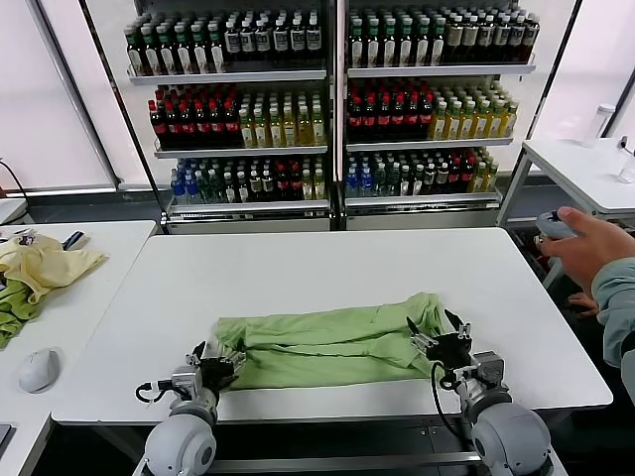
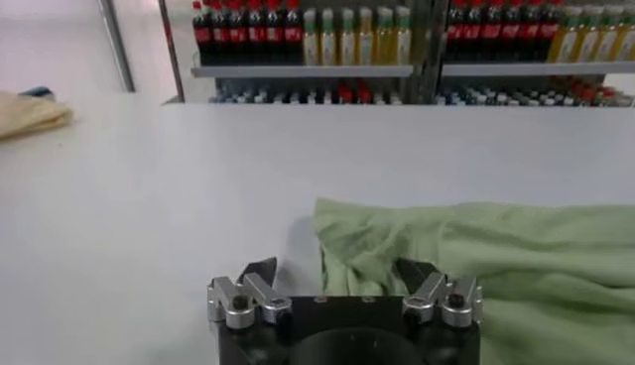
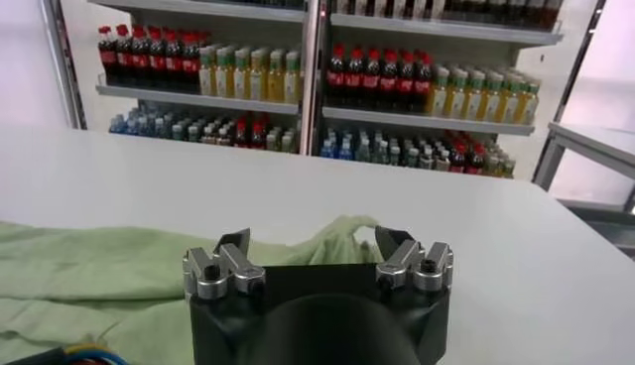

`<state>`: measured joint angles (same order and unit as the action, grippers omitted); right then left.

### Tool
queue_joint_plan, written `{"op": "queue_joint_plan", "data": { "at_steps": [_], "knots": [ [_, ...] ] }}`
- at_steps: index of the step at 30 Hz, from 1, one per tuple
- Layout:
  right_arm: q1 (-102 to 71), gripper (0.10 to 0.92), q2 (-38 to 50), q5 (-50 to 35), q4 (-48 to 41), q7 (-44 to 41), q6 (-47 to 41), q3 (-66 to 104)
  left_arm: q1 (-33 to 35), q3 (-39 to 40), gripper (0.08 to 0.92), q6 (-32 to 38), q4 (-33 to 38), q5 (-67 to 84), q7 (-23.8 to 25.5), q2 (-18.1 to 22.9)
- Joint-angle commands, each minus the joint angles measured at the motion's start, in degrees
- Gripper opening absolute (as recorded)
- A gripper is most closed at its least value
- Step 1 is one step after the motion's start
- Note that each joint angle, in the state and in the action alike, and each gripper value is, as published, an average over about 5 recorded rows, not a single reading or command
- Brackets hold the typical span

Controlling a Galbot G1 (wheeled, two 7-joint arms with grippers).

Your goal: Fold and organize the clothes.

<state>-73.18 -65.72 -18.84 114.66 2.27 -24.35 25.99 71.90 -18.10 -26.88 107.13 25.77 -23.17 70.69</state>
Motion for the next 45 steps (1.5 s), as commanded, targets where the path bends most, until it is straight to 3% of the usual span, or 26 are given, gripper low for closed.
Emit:
{"op": "queue_joint_plan", "data": {
  "at_steps": [1, 13, 22, 36, 40, 45],
  "knots": [
    [-0.5, 0.823, 0.1, 0.0, 0.6, 0.0, 0.1, 0.3, 0.4, 0.2, 0.717, 0.2, -3.2, -1.0, -0.9, 2.4],
    [0.1, 0.823, 0.4, -0.4, 0.8, 0.0, 0.1, 0.3, 0.9, -2.1, 0.371, 1.0, -2.6, 1.2, 0.2, 2.4],
    [0.9, 0.823, 0.5, -1.0, 1.4, -0.1, 0.3, 0.0, 2.1, -10.1, 0.137, 1.3, -0.5, 1.2, 2.5, 0.2],
    [2.0, 0.823, 0.7, -1.6, 1.7, -0.8, 1.3, -0.6, 5.1, -28.7, 0.122, -1.4, 6.4, 5.8, 8.7, -13.5],
    [1.9, 0.823, 0.7, -1.6, 2.1, -0.8, 1.4, -0.6, 5.2, -28.4, 0.122, -3.2, 11.5, 11.8, 8.2, -13.1],
    [1.6, 0.823, 1.0, -1.5, 2.9, -0.7, 1.2, -0.5, 4.9, -23.1, 0.122, -4.2, 17.6, 15.4, 6.9, -8.8]
  ]
}}
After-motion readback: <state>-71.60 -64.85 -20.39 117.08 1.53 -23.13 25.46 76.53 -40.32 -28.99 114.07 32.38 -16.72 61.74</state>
